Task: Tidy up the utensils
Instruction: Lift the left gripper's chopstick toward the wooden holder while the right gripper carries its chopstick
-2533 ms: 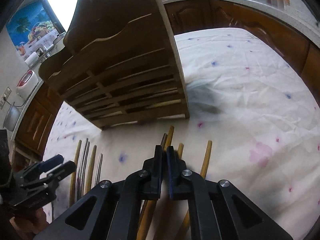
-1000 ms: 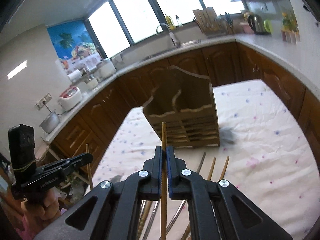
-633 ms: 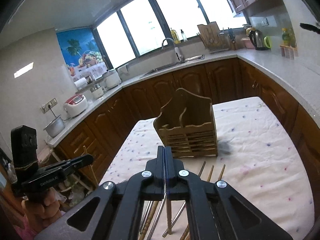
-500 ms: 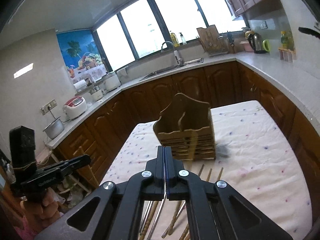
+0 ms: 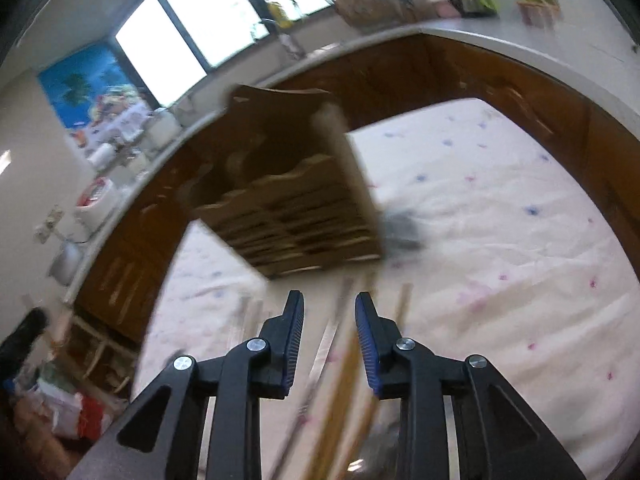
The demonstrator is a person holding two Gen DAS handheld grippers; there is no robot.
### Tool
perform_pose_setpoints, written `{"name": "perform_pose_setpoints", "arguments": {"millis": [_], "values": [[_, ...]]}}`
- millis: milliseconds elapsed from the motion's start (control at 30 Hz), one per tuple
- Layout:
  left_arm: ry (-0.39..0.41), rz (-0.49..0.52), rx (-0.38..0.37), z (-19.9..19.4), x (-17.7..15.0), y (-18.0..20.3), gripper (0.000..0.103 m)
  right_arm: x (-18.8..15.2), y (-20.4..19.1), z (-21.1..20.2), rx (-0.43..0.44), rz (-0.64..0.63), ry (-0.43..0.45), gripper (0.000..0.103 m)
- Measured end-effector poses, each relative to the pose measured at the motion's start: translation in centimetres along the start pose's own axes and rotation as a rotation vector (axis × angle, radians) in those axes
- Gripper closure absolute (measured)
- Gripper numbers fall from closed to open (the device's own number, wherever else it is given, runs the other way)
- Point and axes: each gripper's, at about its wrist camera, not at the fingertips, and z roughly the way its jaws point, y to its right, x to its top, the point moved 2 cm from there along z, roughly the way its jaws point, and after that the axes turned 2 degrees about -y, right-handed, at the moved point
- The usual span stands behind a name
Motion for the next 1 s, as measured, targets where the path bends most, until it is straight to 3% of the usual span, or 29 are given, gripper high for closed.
{"name": "perform_pose_setpoints", "arguments": {"millis": [200,300,333,400,433,633,1000], "values": [[-0.003,-0.013,-0.009,0.9,0.3,-0.6,0.099,0.5,2.2,3.4,-0.105,-0.014,-0.082,0.074],[-0.004,-0.013,-0.014,1.1,0.4,-0.7,0.099,0.5,1.8,5.6,-0.143,-0.062,-0.144,0.074],[-0.004,-0.012,-0.014,1.2,0.5,-0.7,0.099,0.4,1.4,5.7,-0.160,-0.088,-0.128,0.074],[-0.003,-0.012,-0.014,1.2,0.4,-0.8,0.099,0.2,0.5,5.9,-0.215,-0.150,-0.135,0.080],[-0.002,-0.011,-0.013,1.2,0.4,-0.8,0.099,0.2,0.6,5.9,-0.214,-0.152,-0.135,0.096],[0.004,-0.010,-0.010,0.8,0.3,-0.8,0.099,-0.5,1.2,3.7,-0.128,-0.093,-0.087,0.097],[0.029,0.008,-0.017,-0.7,0.0,0.0,0.099,0.5,-3.5,-7.2,0.079,-0.095,0.143,0.099]]}}
